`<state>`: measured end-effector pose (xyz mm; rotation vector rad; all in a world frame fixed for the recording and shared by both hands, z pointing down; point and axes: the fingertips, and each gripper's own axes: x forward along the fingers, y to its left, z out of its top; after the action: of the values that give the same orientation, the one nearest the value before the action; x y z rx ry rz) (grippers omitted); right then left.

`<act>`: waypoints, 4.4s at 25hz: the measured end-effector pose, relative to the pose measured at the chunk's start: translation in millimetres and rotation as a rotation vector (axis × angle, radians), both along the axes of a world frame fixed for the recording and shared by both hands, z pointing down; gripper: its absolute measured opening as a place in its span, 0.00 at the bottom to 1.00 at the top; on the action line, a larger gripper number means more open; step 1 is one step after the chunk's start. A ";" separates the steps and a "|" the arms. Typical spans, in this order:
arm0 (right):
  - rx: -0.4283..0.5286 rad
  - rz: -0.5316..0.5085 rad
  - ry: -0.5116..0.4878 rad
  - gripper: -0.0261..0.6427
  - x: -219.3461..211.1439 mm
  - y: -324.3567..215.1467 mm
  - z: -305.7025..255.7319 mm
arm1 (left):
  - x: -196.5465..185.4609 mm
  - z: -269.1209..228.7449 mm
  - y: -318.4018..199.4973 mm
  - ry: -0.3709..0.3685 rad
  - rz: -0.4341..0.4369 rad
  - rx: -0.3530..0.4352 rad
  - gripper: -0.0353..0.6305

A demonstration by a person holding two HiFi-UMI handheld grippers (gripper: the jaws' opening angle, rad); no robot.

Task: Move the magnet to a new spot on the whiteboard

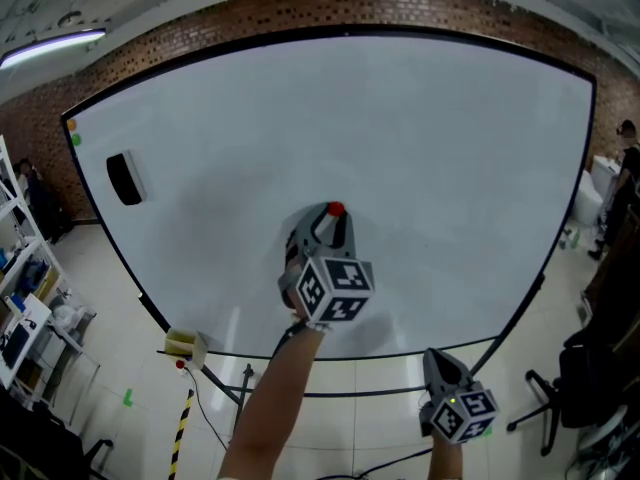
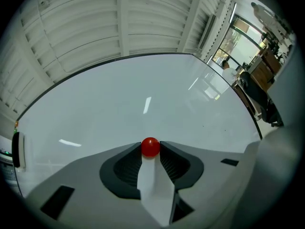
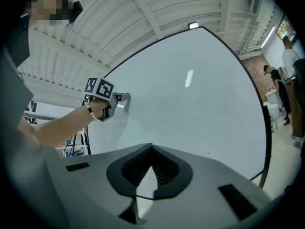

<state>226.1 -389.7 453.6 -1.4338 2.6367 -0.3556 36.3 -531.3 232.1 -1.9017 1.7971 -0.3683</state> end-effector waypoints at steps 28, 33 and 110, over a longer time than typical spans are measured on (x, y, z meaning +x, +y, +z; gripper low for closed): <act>-0.085 -0.143 0.134 0.06 -246.7 175.6 41.8 | -250.7 261.7 327.2 0.629 0.153 -0.409 0.24; -0.151 -0.126 0.157 0.06 -277.3 222.1 66.5 | -290.5 302.1 378.7 0.695 0.141 -0.480 0.24; -0.052 -0.057 0.096 0.06 -249.4 224.0 31.3 | -239.7 126.0 284.2 0.370 0.223 -0.200 0.23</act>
<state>-23.3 -165.7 484.9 -1.4283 2.7688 -0.3724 -203.4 -247.1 358.1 -2.4131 1.7965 -0.1248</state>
